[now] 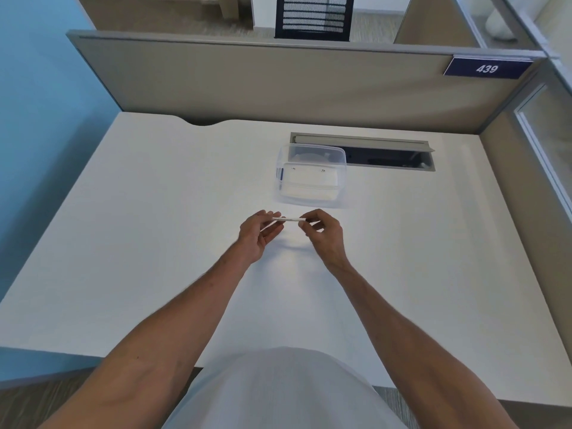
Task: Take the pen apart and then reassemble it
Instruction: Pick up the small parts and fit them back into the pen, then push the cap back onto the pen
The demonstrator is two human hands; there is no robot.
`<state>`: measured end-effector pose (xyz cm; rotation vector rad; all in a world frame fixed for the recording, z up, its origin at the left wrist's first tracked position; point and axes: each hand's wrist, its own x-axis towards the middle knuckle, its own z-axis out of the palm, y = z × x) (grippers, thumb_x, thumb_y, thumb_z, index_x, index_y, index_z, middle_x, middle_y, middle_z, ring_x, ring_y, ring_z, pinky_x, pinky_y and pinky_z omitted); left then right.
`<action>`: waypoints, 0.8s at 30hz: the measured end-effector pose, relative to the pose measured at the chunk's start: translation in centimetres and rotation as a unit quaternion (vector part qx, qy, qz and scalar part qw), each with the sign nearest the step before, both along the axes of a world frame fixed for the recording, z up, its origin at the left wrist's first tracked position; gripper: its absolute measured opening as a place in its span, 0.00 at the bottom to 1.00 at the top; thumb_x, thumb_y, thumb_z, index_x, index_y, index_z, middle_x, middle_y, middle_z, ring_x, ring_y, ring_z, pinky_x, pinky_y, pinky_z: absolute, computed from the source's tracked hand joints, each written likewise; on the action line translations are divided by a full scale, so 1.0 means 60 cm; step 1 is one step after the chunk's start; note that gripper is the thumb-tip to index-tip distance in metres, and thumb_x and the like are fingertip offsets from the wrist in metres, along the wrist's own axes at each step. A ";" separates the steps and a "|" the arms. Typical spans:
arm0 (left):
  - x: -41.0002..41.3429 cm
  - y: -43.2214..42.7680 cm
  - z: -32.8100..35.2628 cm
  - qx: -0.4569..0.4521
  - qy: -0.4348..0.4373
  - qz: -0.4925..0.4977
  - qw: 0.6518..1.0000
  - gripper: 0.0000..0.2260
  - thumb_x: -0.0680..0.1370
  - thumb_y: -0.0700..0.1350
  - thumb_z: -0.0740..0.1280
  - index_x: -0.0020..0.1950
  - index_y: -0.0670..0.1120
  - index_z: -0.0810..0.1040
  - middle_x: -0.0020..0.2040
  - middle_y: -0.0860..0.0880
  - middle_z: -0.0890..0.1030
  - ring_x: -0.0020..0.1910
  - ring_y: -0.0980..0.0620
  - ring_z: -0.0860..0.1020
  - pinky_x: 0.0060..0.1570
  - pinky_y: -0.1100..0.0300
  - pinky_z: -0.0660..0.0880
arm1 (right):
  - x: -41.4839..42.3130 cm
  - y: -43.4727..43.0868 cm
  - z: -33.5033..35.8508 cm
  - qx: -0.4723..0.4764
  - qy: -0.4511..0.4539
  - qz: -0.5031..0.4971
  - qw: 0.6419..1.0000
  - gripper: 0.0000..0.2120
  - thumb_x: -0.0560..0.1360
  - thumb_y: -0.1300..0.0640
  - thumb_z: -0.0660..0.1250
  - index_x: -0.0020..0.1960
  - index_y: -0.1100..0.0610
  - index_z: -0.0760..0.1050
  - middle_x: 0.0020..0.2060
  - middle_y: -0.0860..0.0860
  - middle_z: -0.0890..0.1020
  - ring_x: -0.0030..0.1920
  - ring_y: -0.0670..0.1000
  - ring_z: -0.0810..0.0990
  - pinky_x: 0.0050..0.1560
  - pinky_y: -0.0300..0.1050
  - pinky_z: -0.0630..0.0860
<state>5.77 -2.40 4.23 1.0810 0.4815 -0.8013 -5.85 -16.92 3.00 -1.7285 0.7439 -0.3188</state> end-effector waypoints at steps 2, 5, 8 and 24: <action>0.004 0.005 0.001 -0.001 -0.001 0.002 1.000 0.13 0.83 0.31 0.69 0.65 0.41 0.76 0.72 0.36 0.83 0.61 0.40 0.85 0.62 0.52 0.86 | -0.002 -0.014 0.005 0.081 -0.017 -0.030 0.996 0.05 0.80 0.61 0.76 0.54 0.62 0.86 0.49 0.61 0.89 0.42 0.54 0.84 0.42 0.42 0.79; 0.004 0.013 0.002 0.006 -0.008 -0.036 0.999 0.16 0.84 0.34 0.71 0.71 0.36 0.80 0.72 0.36 0.84 0.62 0.40 0.85 0.67 0.53 0.84 | -0.008 -0.032 0.006 0.161 -0.014 -0.064 0.985 0.08 0.79 0.62 0.75 0.55 0.64 0.85 0.44 0.59 0.87 0.41 0.54 0.84 0.42 0.46 0.75; 0.000 0.016 0.000 0.015 -0.015 -0.094 0.995 0.18 0.84 0.35 0.70 0.73 0.32 0.80 0.71 0.34 0.83 0.64 0.40 0.85 0.61 0.57 0.86 | -0.018 -0.043 0.007 0.235 -0.020 -0.095 0.967 0.06 0.79 0.61 0.75 0.53 0.63 0.84 0.45 0.52 0.88 0.44 0.54 0.85 0.47 0.49 0.75; -0.023 0.002 -0.020 0.008 -0.018 -0.326 0.945 0.16 0.86 0.35 0.67 0.73 0.28 0.79 0.71 0.31 0.83 0.77 0.36 0.79 0.65 0.57 0.83 | 0.000 -0.032 0.013 0.577 -0.171 -0.180 0.778 0.27 0.88 0.37 0.56 0.62 0.61 0.77 0.57 0.60 0.87 0.62 0.62 0.86 0.69 0.58 0.78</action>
